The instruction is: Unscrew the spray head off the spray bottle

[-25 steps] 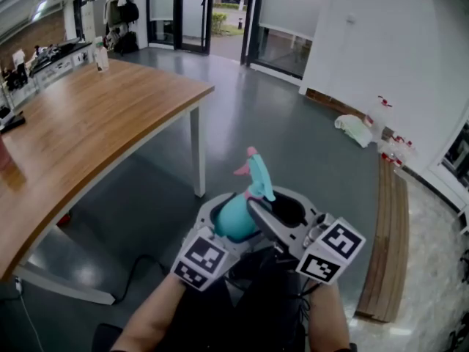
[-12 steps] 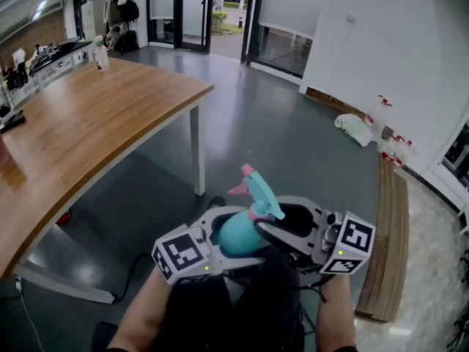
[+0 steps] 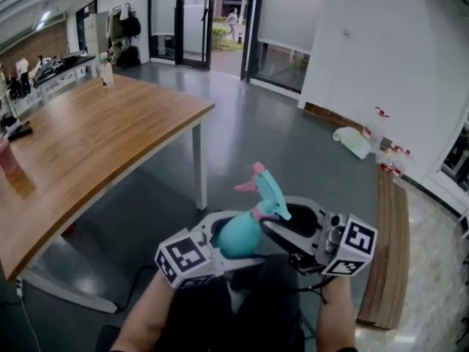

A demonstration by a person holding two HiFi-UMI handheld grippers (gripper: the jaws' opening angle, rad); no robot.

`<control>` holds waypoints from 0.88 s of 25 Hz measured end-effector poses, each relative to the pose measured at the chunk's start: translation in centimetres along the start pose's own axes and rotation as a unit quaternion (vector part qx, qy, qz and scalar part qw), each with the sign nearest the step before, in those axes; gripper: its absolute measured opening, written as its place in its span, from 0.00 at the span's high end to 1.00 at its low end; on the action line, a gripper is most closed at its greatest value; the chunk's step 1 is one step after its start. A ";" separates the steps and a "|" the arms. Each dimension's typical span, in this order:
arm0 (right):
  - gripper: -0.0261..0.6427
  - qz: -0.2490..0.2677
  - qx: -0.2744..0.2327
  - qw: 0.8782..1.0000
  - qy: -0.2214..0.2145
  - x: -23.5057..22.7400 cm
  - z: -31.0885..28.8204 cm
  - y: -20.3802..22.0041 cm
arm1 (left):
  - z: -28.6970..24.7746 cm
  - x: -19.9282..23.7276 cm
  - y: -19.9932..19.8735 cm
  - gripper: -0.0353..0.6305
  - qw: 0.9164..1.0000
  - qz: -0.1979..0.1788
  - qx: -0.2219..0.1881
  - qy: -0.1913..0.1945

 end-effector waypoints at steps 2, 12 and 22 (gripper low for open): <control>0.75 0.014 -0.004 1.000 0.016 0.0 -0.3 -1.0 | 0.1 0.3 -0.4 0.29 1.000 -0.002 0.009 -0.025; 0.75 0.039 -0.063 0.994 0.082 -1.8 -0.9 -6.8 | 1.0 2.2 -0.6 0.29 0.993 -0.010 0.053 -0.109; 0.75 0.054 -0.107 0.981 0.149 -4.4 -0.3 -10.0 | 2.7 6.8 0.7 0.29 0.972 0.003 0.103 -0.211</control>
Point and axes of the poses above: the fingertips, and each gripper's own axes: z backward along the fingers, x to its left, y out of its underside, the point moved 4 cm from there along z, backward along the fingers, and after that the axes turned 1 degree about x, right-handed, at the moved point
